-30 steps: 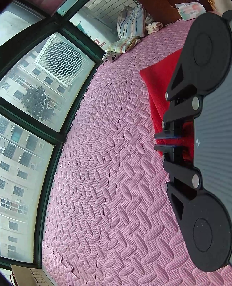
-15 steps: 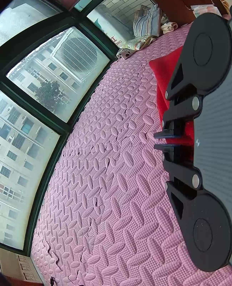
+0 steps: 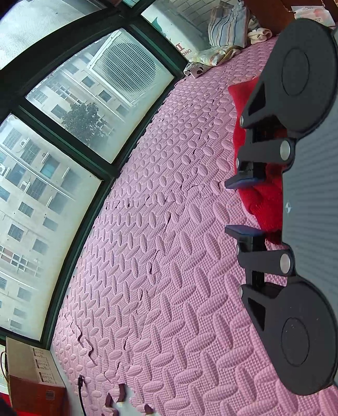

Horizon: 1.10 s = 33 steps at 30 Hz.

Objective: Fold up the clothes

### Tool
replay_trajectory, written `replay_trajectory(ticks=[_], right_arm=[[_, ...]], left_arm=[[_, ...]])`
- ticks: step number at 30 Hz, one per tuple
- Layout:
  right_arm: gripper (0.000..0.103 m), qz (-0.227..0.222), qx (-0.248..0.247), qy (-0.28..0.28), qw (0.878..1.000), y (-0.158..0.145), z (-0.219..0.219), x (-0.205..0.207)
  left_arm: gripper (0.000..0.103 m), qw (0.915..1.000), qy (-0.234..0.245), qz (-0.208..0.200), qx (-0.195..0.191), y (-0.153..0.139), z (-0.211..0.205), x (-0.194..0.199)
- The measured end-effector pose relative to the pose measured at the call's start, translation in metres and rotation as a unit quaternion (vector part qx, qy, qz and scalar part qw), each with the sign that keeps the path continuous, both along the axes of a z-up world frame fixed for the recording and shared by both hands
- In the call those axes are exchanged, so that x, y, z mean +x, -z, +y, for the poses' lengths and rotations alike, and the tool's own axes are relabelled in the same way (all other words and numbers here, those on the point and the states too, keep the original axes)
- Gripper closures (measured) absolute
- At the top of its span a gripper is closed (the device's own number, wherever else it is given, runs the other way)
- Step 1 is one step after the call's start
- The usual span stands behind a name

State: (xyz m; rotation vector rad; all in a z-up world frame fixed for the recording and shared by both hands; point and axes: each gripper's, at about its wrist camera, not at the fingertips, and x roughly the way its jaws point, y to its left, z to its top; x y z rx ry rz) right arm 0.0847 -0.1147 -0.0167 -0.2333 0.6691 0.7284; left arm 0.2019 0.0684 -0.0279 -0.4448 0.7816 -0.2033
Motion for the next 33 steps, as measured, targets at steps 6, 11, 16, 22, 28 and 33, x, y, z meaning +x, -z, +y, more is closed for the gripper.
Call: replay_trajectory(ticks=[6,11,16,22,28,33], right_arm=[[0.064,-0.008,0.007,-0.003,1.000,-0.001,0.003,-0.007],[0.060,-0.005,0.017,-0.002,1.000,-0.004,0.002,-0.010],[0.054,-0.016,0.023,-0.003,1.000,-0.013,-0.001,-0.017],[0.032,-0.036,0.024,0.020,0.999,-0.026,-0.021,-0.022],[0.023,-0.048,0.021,0.065,0.996,-0.035,-0.050,-0.015],[0.020,-0.019,0.021,0.113,0.993,-0.023,-0.079,-0.009]], left_arm=[[0.031,0.9993,-0.023,-0.026,0.013,-0.017,0.008,-0.032],[0.016,0.9979,-0.039,-0.052,0.004,-0.035,0.013,-0.058],[0.008,0.9982,-0.010,-0.056,0.022,-0.038,-0.002,-0.074],[0.008,0.9972,-0.012,-0.039,0.063,-0.025,-0.010,-0.078],[0.008,0.9959,-0.032,-0.018,0.083,-0.017,-0.007,-0.070],[0.007,0.9956,-0.039,-0.006,0.085,-0.014,-0.006,-0.066]])
